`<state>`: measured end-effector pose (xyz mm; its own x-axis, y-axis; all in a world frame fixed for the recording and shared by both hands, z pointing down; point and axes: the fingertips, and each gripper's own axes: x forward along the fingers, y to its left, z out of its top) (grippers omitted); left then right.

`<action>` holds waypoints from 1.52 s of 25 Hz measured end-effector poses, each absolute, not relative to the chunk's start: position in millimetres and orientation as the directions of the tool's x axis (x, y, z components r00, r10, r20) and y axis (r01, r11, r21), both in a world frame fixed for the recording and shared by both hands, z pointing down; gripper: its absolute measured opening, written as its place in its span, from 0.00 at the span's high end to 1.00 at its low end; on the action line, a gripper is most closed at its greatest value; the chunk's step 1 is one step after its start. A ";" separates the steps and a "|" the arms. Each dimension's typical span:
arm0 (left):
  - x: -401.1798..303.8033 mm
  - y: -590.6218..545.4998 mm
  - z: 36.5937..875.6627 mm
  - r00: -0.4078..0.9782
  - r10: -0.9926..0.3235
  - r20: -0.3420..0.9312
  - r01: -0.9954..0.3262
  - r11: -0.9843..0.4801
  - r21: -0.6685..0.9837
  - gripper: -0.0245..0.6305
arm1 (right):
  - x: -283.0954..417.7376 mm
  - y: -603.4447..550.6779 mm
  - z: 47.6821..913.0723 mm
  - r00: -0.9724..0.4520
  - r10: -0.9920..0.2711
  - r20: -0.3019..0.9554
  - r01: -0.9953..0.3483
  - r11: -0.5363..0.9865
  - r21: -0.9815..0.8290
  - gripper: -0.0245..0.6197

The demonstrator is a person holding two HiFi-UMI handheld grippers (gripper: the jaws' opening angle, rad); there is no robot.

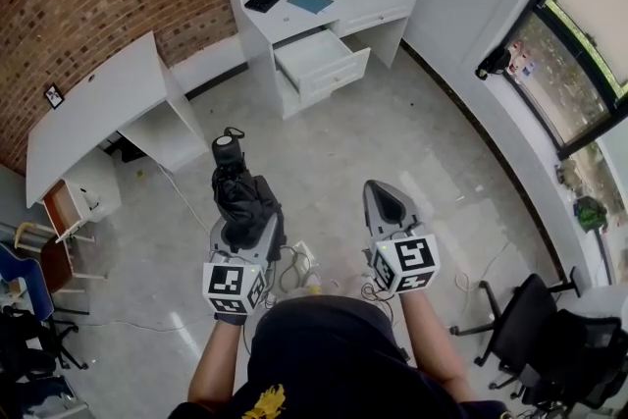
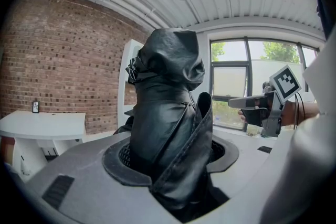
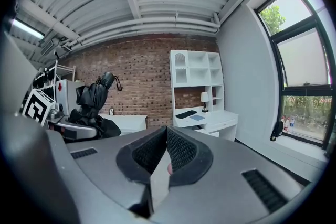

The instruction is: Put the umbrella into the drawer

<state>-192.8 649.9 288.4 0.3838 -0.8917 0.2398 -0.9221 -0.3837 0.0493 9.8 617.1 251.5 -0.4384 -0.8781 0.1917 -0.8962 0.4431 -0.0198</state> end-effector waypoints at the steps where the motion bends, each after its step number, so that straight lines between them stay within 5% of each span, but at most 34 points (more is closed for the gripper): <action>1: -194.2 648.2 288.1 0.387 -0.891 0.239 -0.921 -0.386 0.054 0.55 | 8.5 616.5 251.7 -0.434 -0.879 0.198 -0.898 0.440 -0.019 0.96; 19: -206.3 565.5 323.7 0.431 -0.846 0.314 -0.902 -0.413 0.128 0.55 | 22.6 564.6 285.9 -0.351 -0.881 0.317 -0.929 0.370 0.000 0.96; 38: -189.3 322.0 294.1 0.325 -0.879 0.349 -0.944 -0.324 0.063 0.55 | 62.3 298.9 270.8 -0.407 -0.868 0.284 -0.912 0.403 -0.077 0.96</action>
